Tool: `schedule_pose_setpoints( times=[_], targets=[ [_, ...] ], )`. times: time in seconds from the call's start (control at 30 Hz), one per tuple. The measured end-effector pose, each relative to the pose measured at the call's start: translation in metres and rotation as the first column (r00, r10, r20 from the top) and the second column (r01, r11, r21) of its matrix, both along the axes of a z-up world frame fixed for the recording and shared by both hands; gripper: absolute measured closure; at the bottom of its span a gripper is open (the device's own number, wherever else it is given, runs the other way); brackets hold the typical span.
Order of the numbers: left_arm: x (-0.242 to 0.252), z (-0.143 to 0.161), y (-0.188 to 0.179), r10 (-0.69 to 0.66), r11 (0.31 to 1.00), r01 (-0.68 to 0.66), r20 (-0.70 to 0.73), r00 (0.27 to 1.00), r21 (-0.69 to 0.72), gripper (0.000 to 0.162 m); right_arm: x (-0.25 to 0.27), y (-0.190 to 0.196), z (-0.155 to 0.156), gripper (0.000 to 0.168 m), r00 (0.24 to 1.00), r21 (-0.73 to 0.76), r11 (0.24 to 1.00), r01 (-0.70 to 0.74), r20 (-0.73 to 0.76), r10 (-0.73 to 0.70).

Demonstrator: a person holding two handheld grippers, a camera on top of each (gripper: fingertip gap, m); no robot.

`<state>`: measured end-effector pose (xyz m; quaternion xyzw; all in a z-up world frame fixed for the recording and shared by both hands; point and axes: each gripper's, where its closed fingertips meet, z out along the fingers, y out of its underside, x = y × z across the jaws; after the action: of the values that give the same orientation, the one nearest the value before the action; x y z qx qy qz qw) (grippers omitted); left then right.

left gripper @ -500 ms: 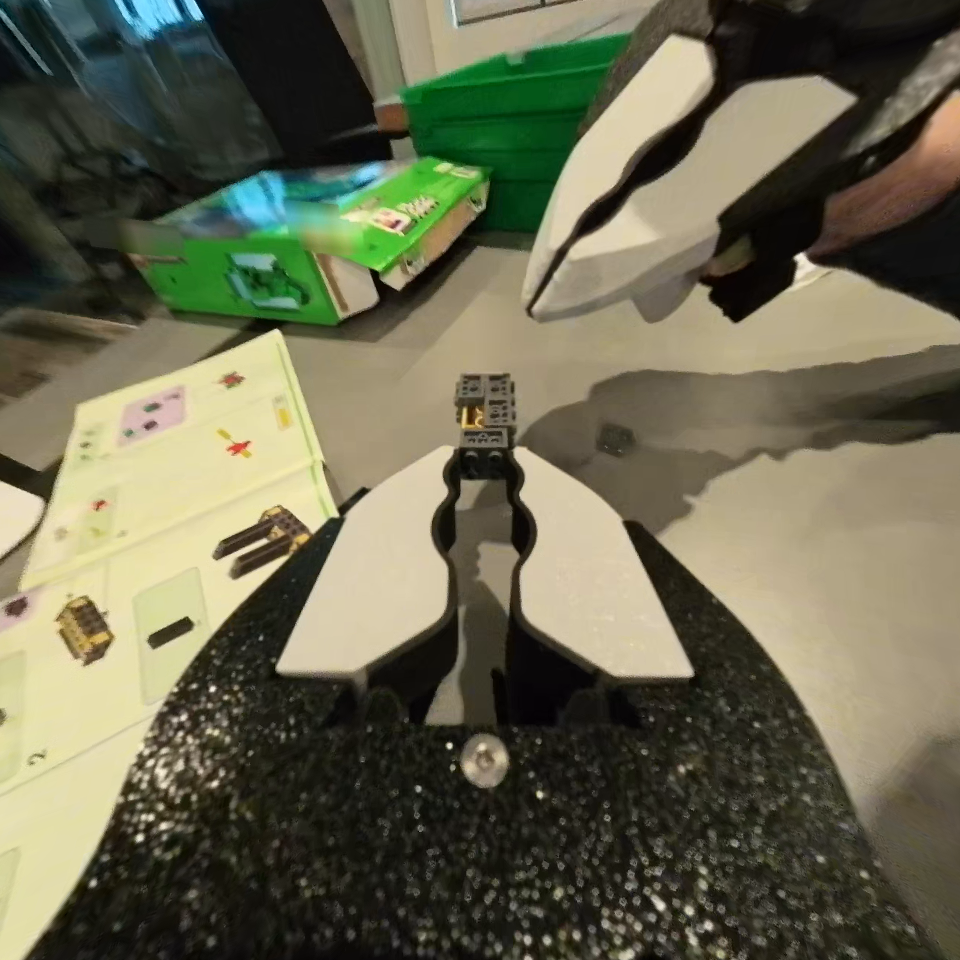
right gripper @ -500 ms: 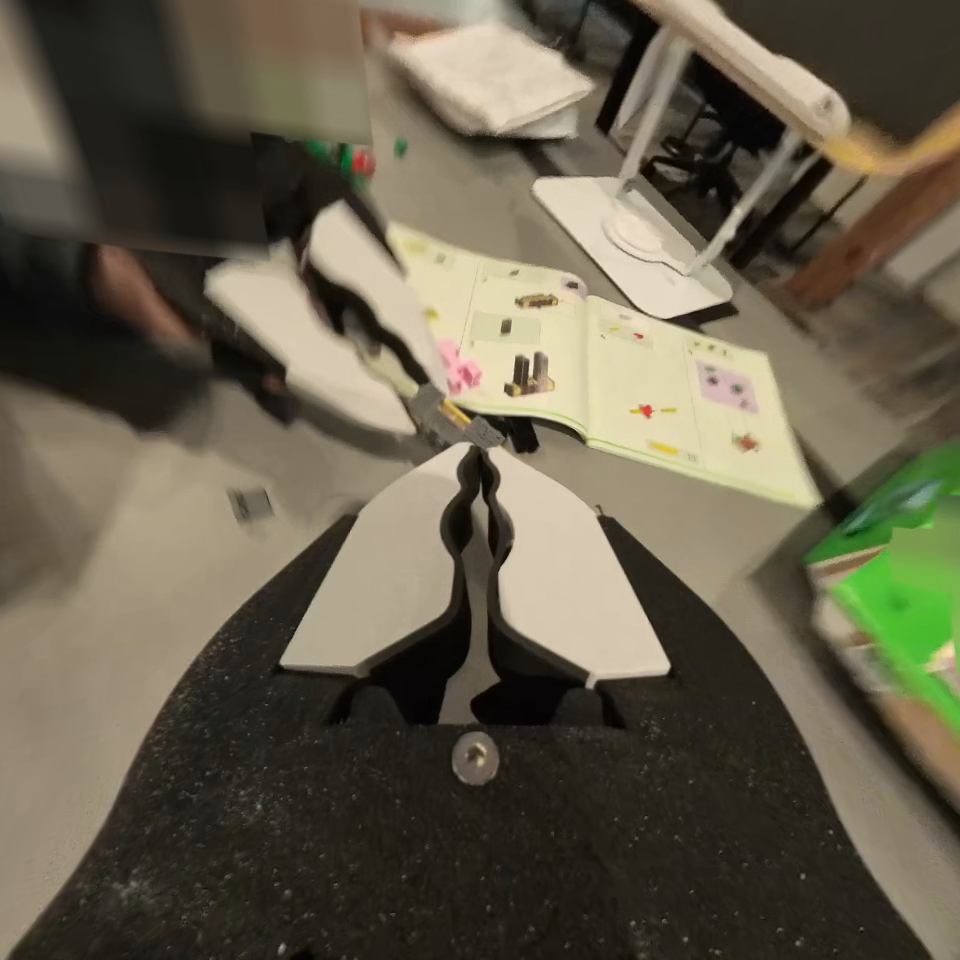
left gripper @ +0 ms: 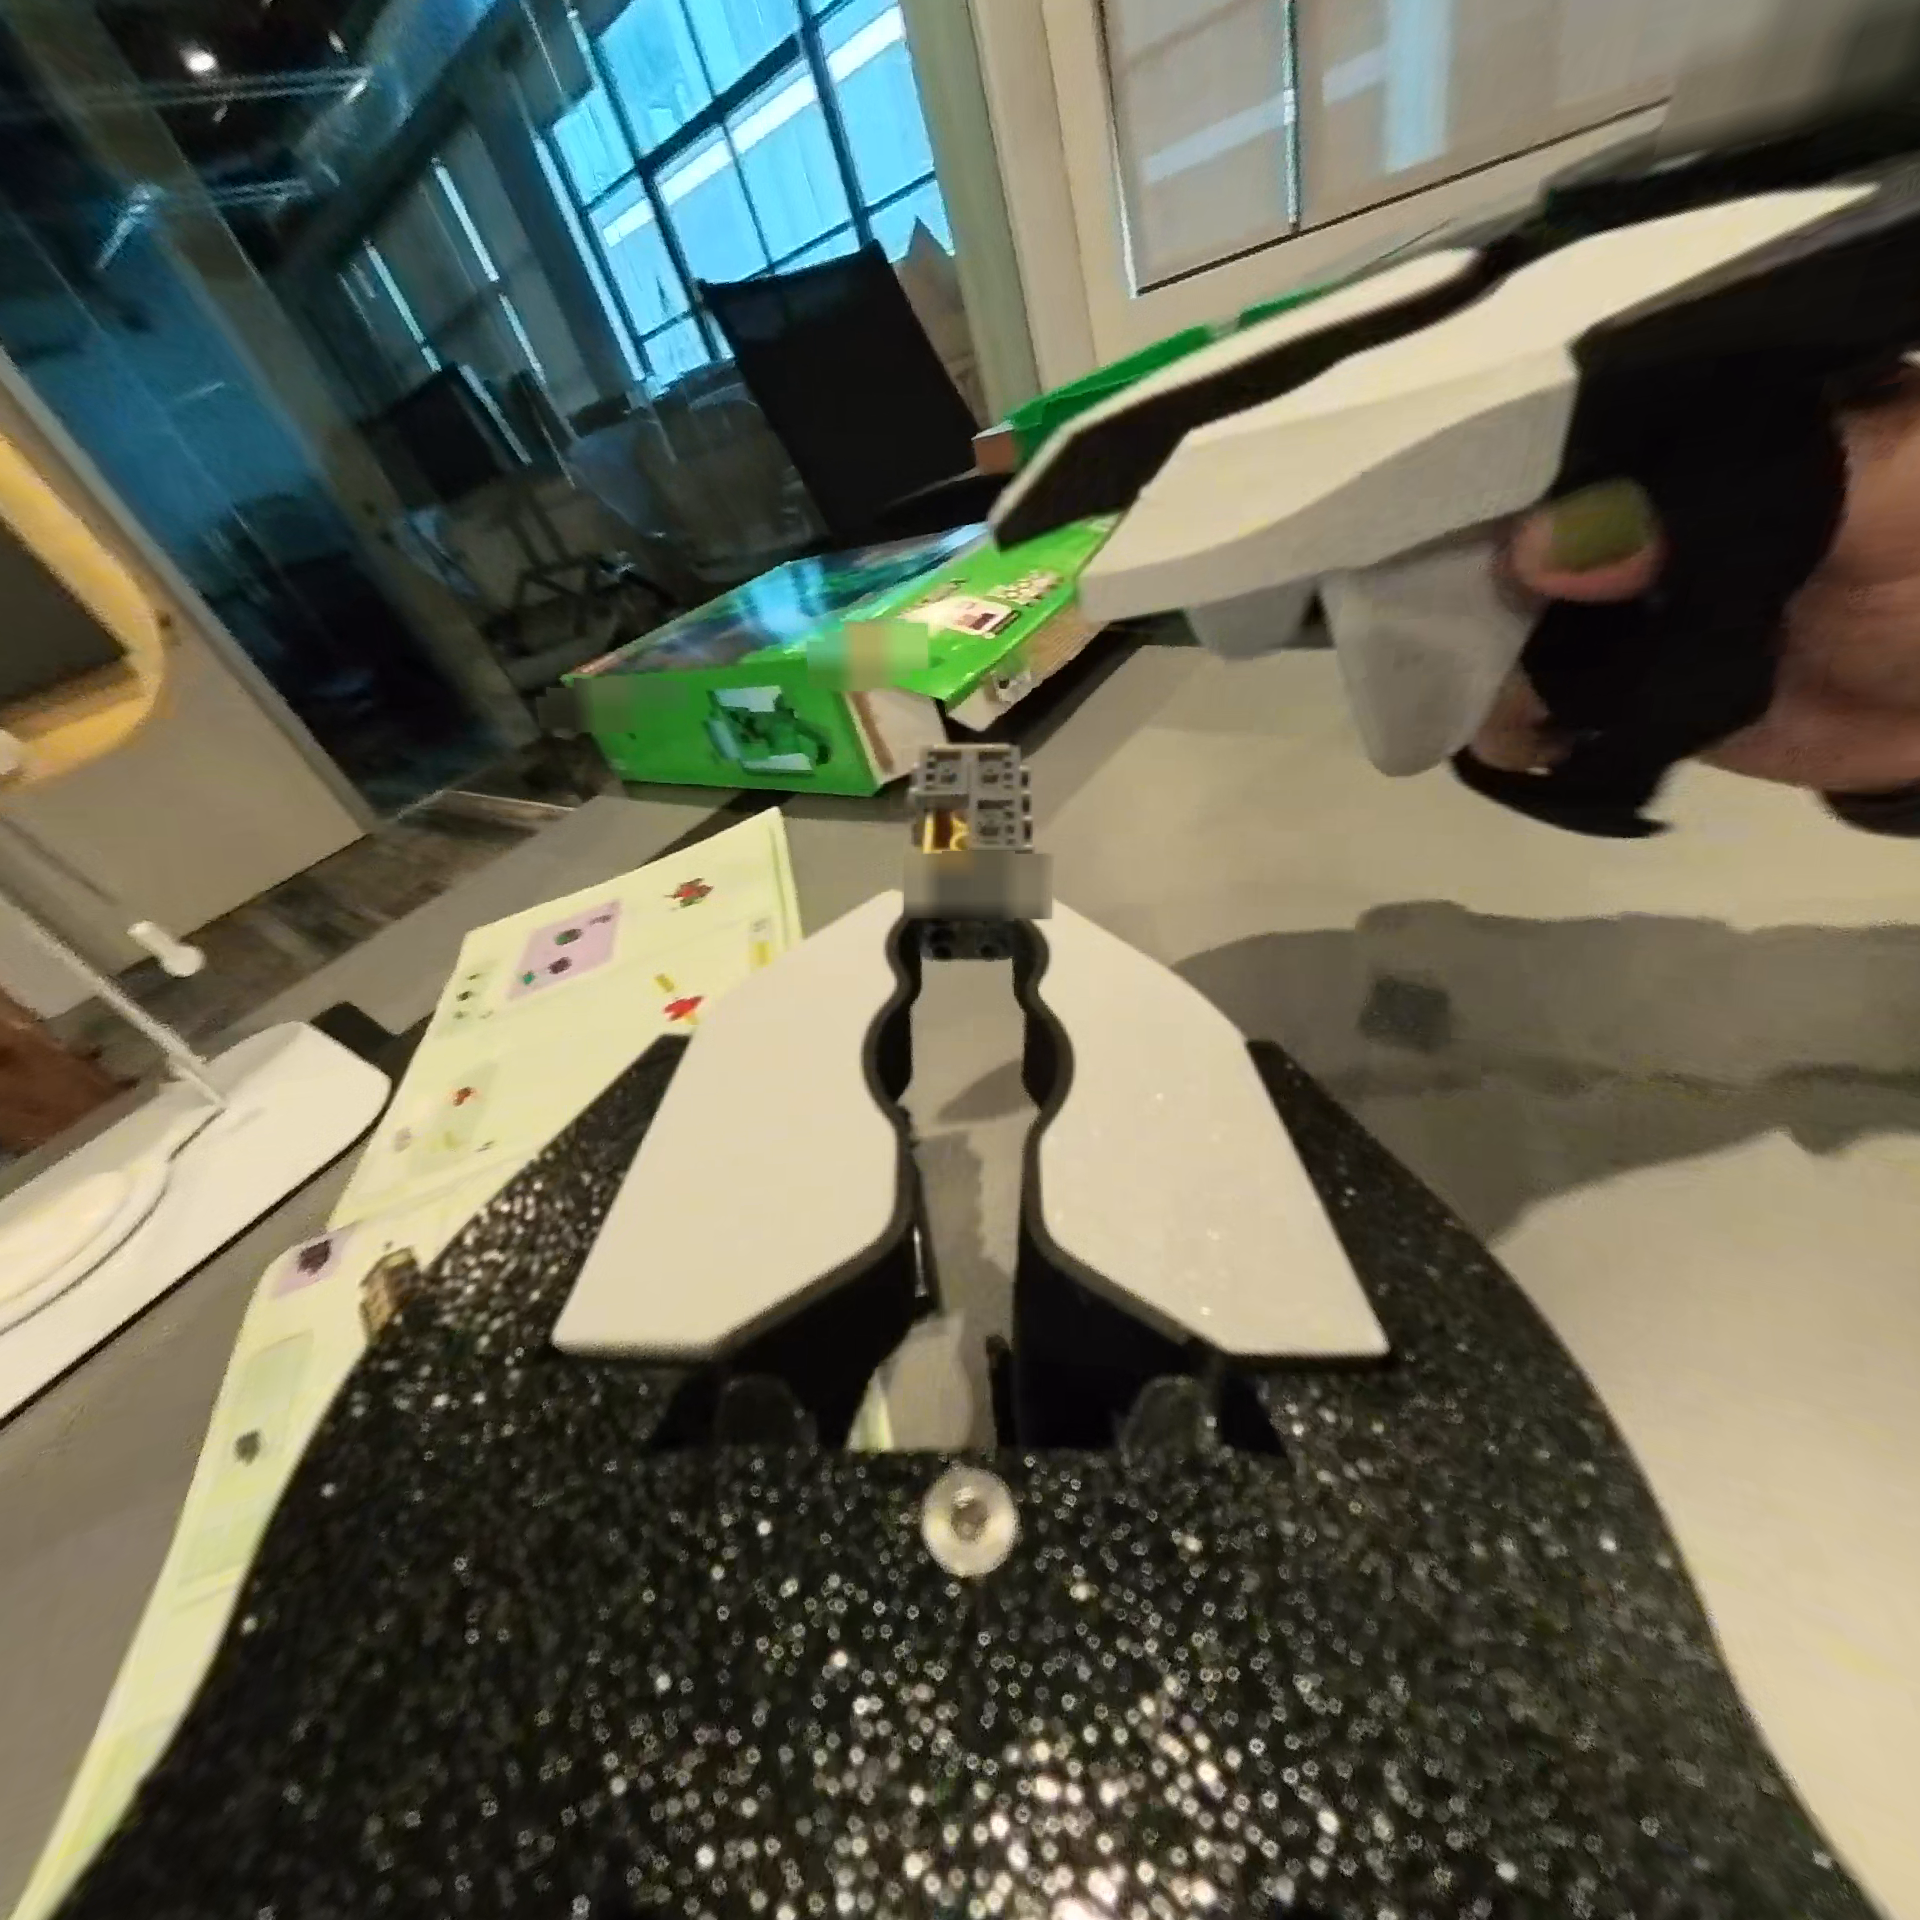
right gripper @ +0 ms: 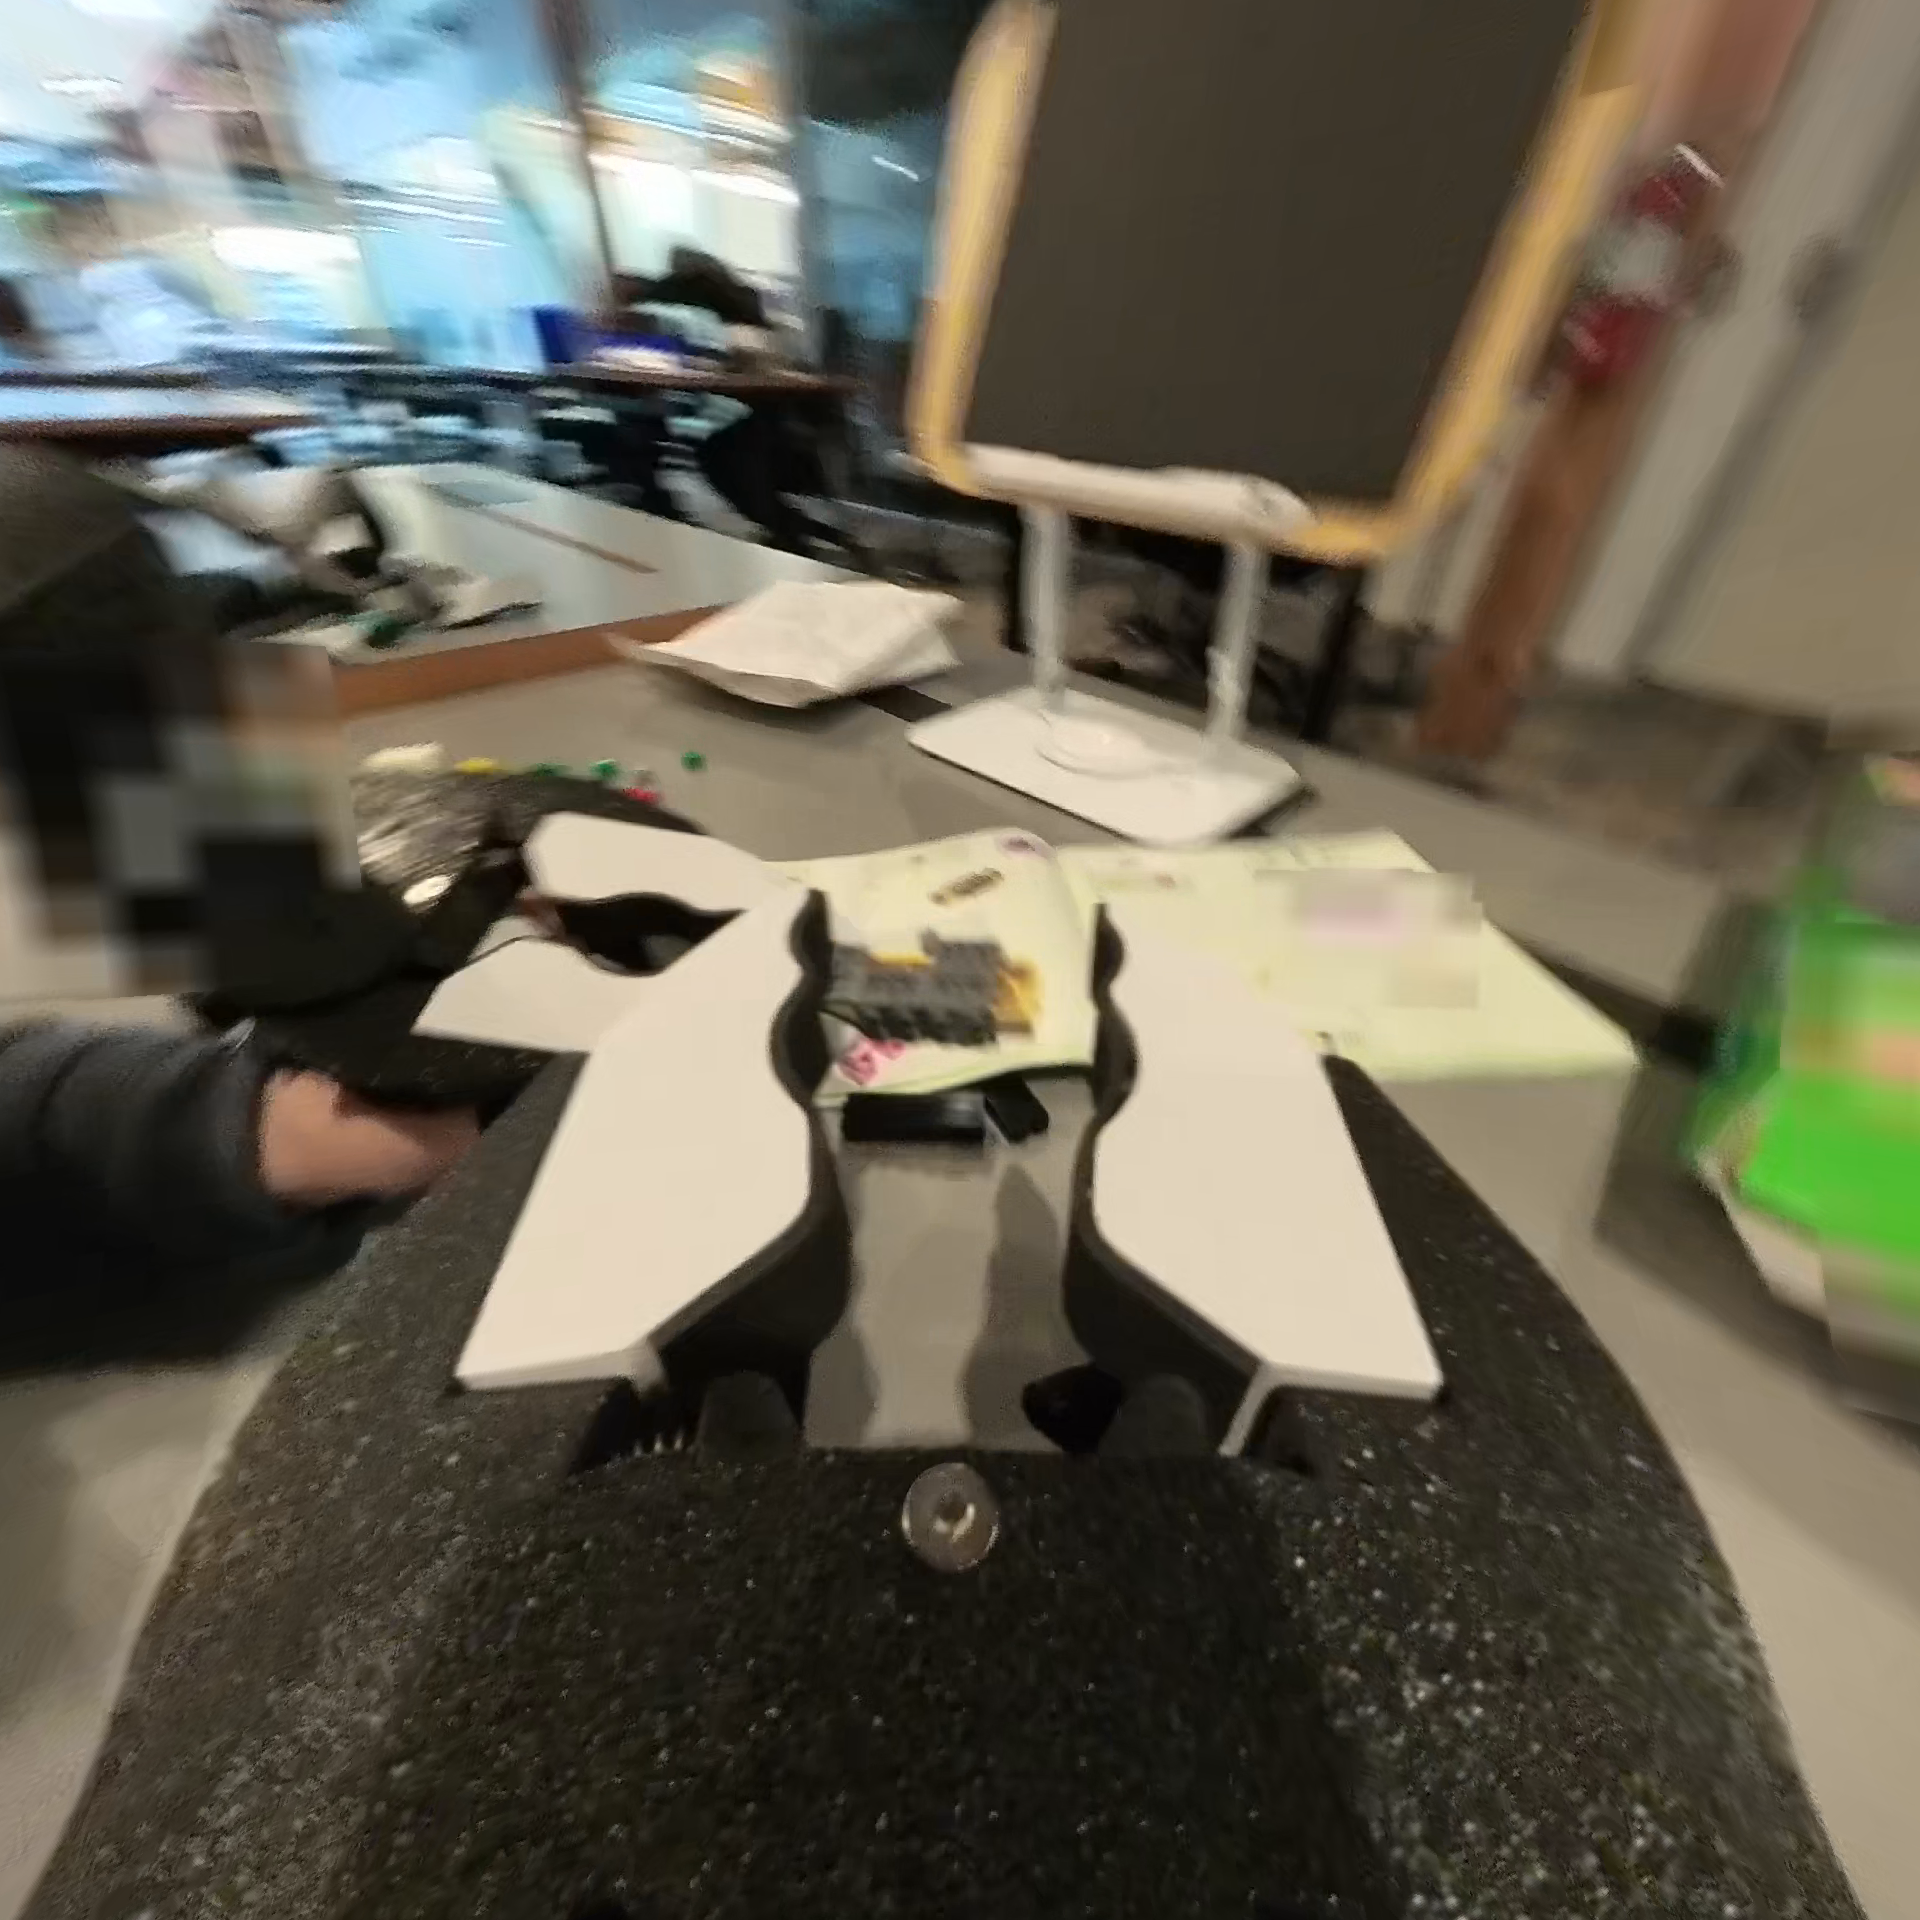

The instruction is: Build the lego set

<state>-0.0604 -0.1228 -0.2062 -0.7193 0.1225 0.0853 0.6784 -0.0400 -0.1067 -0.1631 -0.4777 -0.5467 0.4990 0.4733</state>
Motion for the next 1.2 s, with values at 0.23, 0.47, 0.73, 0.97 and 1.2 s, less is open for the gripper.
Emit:
schedule_pose_setpoints(
  times=[0.23,0.47,0.73,0.97,1.2],
  targets=[
    [0.008,-0.01,-0.003,-0.116,0.993,0.117,0.036,0.993,-0.025,0.146,0.023,-0.02,-0.025,0.119,0.983,0.515,0.847,-0.131,-0.044,0.179],
    [0.016,-0.013,-0.002,-0.158,0.987,0.158,-0.003,0.987,-0.033,0.146,0.023,-0.014,-0.011,0.112,0.945,0.41,0.912,-0.032,-0.284,0.16],
    [0.012,-0.013,-0.001,-0.132,0.991,0.132,0.008,0.991,-0.033,0.146,0.007,0.033,-0.004,0.114,0.947,0.208,0.978,-0.009,-0.313,0.076],
    [0.001,-0.018,0.002,-0.086,0.993,0.091,0.066,0.994,-0.078,0.146,-0.019,0.049,-0.005,0.151,0.945,0.306,0.952,-0.005,-0.311,0.104],
    [0.002,-0.029,0.005,-0.098,0.979,0.111,0.081,0.992,-0.171,0.146,-0.021,0.004,-0.022,0.168,0.916,0.431,0.873,-0.227,-0.21,0.342]
  ],
)
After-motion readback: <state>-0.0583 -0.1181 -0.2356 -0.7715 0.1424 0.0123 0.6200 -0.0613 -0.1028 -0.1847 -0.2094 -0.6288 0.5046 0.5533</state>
